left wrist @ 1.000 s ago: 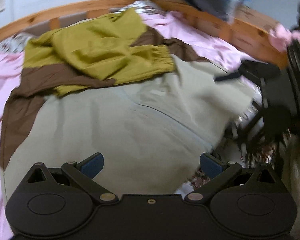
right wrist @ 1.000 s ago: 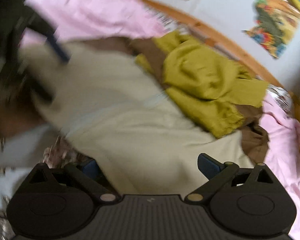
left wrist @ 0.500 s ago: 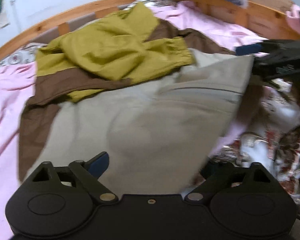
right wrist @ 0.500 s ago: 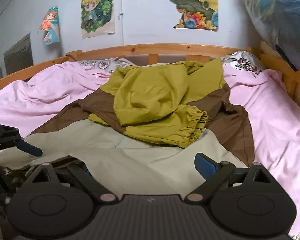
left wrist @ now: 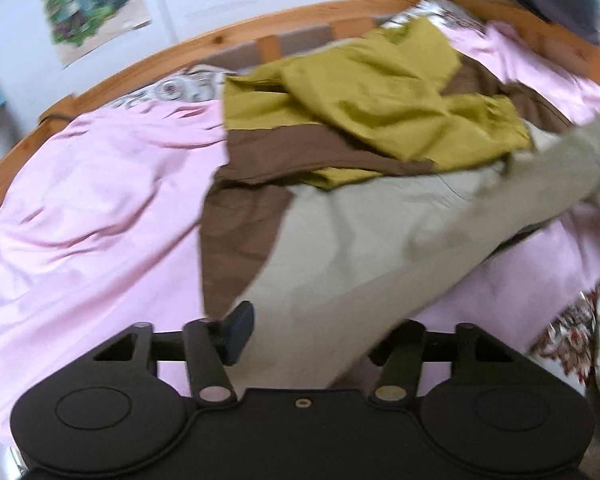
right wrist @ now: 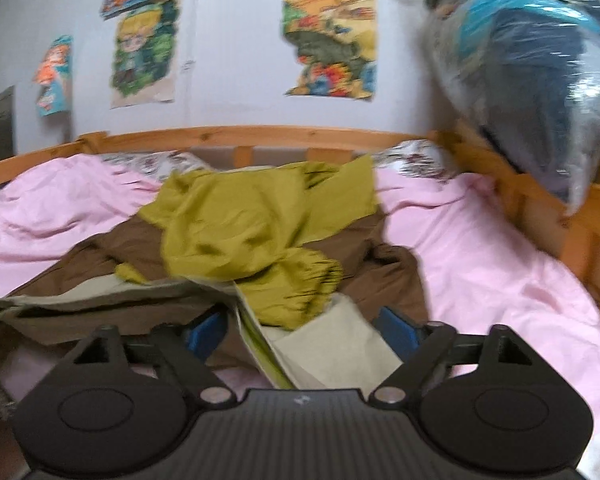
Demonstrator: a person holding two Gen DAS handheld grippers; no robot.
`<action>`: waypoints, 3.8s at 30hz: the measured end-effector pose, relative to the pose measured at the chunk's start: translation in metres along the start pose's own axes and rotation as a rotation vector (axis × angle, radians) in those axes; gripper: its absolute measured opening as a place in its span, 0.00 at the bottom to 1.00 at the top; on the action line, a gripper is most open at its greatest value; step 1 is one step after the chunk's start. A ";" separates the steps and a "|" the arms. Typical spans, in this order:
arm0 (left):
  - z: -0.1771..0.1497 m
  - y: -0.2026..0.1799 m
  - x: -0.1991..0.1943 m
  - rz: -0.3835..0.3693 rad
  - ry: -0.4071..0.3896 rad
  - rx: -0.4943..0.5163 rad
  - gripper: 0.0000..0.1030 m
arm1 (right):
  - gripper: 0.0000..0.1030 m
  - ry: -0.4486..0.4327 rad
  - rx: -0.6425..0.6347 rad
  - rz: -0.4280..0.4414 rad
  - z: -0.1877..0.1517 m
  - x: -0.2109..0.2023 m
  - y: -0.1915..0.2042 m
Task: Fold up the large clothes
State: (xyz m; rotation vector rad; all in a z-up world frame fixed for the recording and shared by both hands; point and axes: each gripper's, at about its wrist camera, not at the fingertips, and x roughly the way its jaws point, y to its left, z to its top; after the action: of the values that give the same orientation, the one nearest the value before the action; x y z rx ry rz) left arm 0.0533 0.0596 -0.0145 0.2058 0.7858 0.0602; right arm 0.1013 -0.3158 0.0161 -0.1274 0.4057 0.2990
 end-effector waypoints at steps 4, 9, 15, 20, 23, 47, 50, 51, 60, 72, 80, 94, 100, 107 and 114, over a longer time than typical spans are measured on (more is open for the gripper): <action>0.005 0.013 0.003 0.005 -0.004 -0.031 0.36 | 0.62 0.008 0.087 -0.009 -0.001 0.001 -0.017; 0.006 0.013 0.002 -0.017 -0.025 -0.014 0.07 | 0.12 0.020 0.098 -0.021 -0.001 0.002 -0.022; -0.004 0.015 -0.033 -0.022 -0.152 -0.066 0.01 | 0.03 -0.014 0.067 -0.051 0.004 -0.020 -0.013; -0.011 0.015 -0.081 -0.047 -0.253 -0.104 0.00 | 0.02 -0.051 0.080 -0.070 0.018 -0.067 -0.011; -0.009 0.025 -0.109 -0.081 -0.283 -0.141 0.00 | 0.02 -0.090 0.073 -0.074 0.026 -0.098 -0.009; 0.192 0.106 -0.014 -0.041 -0.203 -0.315 0.01 | 0.02 -0.233 -0.103 -0.160 0.177 0.026 -0.004; 0.216 0.108 0.046 -0.028 -0.171 -0.305 0.01 | 0.02 -0.186 -0.151 -0.186 0.181 0.089 -0.009; 0.221 0.107 0.066 -0.025 -0.162 -0.300 0.01 | 0.02 -0.169 -0.160 -0.191 0.180 0.107 -0.012; 0.233 0.114 0.230 -0.039 0.024 -0.352 0.01 | 0.02 0.027 -0.259 -0.184 0.139 0.271 -0.028; 0.228 0.146 0.298 -0.184 0.121 -0.345 0.32 | 0.06 0.120 -0.330 -0.180 0.097 0.338 -0.030; 0.240 0.167 0.278 -0.174 0.072 -0.319 0.70 | 0.40 0.130 -0.302 -0.223 0.097 0.339 -0.038; 0.244 0.212 0.249 -0.413 -0.046 -0.464 0.89 | 0.79 0.158 -0.283 -0.272 0.115 0.342 -0.067; 0.241 0.216 0.239 -0.417 -0.141 -0.510 0.98 | 0.81 0.158 -0.280 -0.316 0.125 0.341 -0.080; 0.237 0.216 0.224 -0.247 -0.198 -0.549 0.99 | 0.84 0.152 -0.304 -0.366 0.129 0.343 -0.077; 0.218 0.125 0.210 -0.188 -0.187 -0.470 0.99 | 1.00 0.081 -0.146 -0.211 0.162 0.286 -0.028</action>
State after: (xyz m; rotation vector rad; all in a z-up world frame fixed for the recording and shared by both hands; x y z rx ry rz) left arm 0.3592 0.1735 0.0152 -0.3048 0.5823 0.0457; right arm 0.4206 -0.2383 0.0490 -0.3239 0.4467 0.1154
